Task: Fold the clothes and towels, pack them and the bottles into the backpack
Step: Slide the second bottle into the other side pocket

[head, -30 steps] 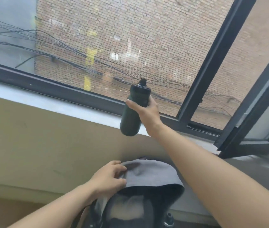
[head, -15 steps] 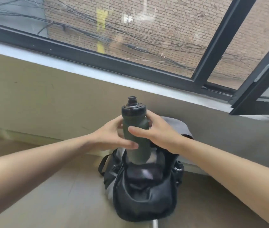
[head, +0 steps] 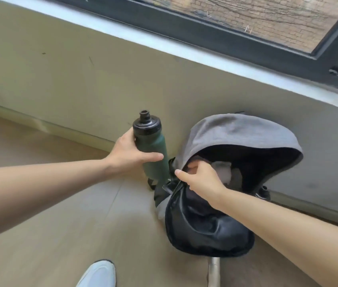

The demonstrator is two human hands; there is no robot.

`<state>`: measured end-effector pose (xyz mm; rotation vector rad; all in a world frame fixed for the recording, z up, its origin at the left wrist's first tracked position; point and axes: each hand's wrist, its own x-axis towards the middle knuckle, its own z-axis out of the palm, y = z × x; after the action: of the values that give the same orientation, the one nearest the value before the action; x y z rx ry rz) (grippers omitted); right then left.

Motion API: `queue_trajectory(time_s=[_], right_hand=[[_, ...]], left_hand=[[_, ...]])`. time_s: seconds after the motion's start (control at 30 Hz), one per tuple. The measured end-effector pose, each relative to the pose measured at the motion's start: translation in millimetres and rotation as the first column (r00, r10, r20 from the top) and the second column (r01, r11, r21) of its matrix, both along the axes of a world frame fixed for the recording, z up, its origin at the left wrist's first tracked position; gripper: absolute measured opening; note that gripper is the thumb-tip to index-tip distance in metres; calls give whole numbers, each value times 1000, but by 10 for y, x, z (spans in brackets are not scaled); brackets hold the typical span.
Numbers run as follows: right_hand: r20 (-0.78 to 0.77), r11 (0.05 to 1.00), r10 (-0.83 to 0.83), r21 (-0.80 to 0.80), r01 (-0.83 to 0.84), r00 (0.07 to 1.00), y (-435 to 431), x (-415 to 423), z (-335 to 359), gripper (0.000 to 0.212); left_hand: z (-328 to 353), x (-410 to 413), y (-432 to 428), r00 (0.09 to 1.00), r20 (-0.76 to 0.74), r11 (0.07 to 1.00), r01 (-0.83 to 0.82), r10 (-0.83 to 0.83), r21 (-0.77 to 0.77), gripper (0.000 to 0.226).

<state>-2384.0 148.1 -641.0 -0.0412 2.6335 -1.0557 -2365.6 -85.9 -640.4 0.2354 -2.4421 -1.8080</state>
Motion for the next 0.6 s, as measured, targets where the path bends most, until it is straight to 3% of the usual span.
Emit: queue_trajectory(time_s=[0.13,0.23,0.3,0.53,0.6], right_hand=[[-71,976,-178,-136,167,981,-109,-160,-443,46],[-153,964,-235,-160,211,960,-194,-261,-558,26],[-122,930,-306,-251,269,944,-198,-295,-599,17],[-29,769,-509,-465,439,860,-59,-286,-677,18],[-29,781,-491,-458,425,871,-80,-239,-699,18]], left_hand=[[-279,-221,8,990,-65,983,-118,128,139,75],[-513,-339,178,980,-88,969,-157,176,191,72],[-664,-366,310,976,-91,963,-175,196,204,71],[-798,-450,536,972,-145,972,-160,186,174,71],[-768,-488,559,976,-152,979,-132,155,153,71]])
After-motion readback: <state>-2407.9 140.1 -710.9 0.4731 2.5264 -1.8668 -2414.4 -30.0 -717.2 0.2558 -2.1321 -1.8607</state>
